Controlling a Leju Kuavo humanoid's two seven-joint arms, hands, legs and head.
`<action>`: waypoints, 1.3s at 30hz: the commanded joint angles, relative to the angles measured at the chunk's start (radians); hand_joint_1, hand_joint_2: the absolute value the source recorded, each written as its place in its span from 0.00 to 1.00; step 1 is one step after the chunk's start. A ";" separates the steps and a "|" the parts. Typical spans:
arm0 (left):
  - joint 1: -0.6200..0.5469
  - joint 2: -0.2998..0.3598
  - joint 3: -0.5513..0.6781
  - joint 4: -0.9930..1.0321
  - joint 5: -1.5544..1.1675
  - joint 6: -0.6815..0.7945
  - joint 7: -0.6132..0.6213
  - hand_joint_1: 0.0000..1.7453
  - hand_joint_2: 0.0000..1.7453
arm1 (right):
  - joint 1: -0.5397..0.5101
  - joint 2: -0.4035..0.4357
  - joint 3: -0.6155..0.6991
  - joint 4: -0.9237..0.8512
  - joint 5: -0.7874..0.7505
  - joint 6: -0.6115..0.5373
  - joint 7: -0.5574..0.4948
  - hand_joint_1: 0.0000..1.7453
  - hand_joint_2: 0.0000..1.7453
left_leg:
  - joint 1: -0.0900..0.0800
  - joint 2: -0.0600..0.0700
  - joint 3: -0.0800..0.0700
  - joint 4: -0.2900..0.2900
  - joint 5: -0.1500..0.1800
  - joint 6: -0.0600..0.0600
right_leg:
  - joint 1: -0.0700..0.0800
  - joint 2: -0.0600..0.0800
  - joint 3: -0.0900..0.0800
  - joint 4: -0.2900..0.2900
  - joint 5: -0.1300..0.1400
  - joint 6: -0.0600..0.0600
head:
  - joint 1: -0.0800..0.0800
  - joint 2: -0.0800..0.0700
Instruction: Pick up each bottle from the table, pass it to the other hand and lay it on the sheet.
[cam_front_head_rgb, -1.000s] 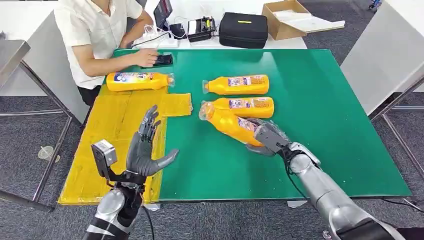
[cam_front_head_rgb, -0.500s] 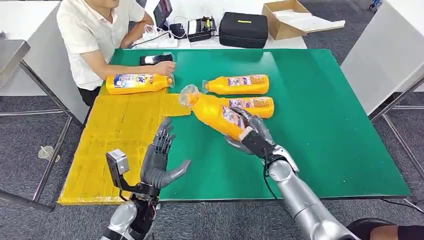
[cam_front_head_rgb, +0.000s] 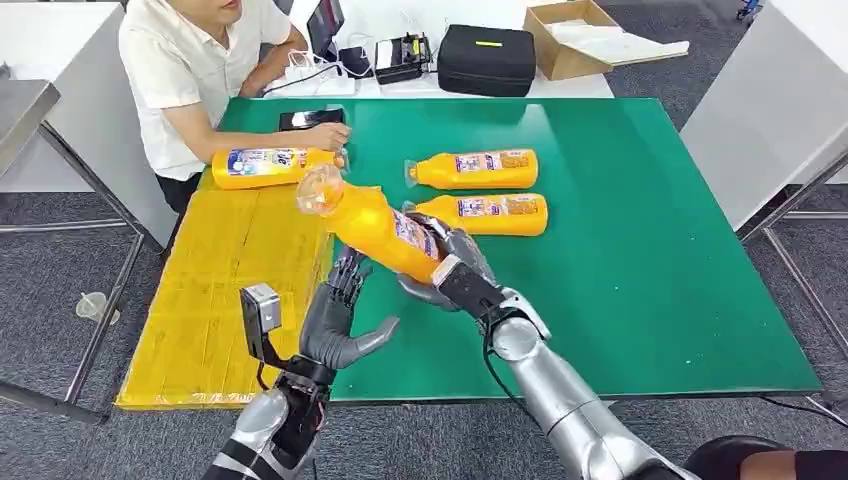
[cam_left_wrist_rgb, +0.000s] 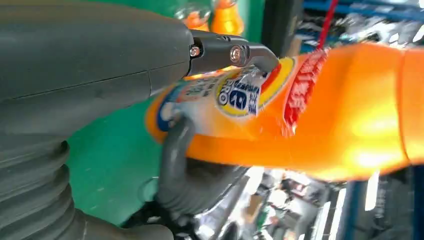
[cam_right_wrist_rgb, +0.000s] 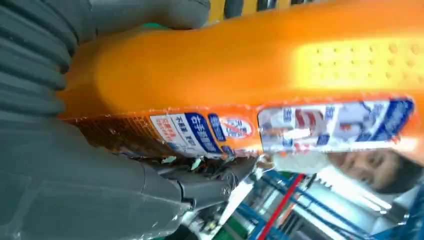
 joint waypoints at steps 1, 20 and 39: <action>-0.102 -0.016 0.031 0.086 -0.010 0.079 -0.051 0.00 1.00 | -0.041 0.024 0.180 0.084 0.018 0.020 -0.075 1.00 1.00 | 0.002 0.003 0.004 0.001 -0.002 0.000 | 0.003 0.001 0.005 -0.001 -0.001 -0.005 | 0.000 0.000; -0.149 -0.039 0.127 0.139 0.046 0.092 -0.078 0.00 1.00 | -0.036 0.030 0.218 0.079 -0.017 0.031 -0.089 1.00 1.00 | 0.002 0.002 0.003 0.001 -0.002 0.000 | 0.003 0.000 0.004 0.000 -0.001 -0.005 | 0.000 0.000; -0.079 -0.013 0.083 0.034 0.180 -0.156 -0.058 1.00 1.00 | -0.041 0.049 0.198 0.156 -0.036 0.018 -0.110 0.00 1.00 | 0.001 0.002 0.002 0.000 -0.001 0.000 | 0.001 0.000 0.002 -0.001 -0.001 -0.003 | 0.000 0.000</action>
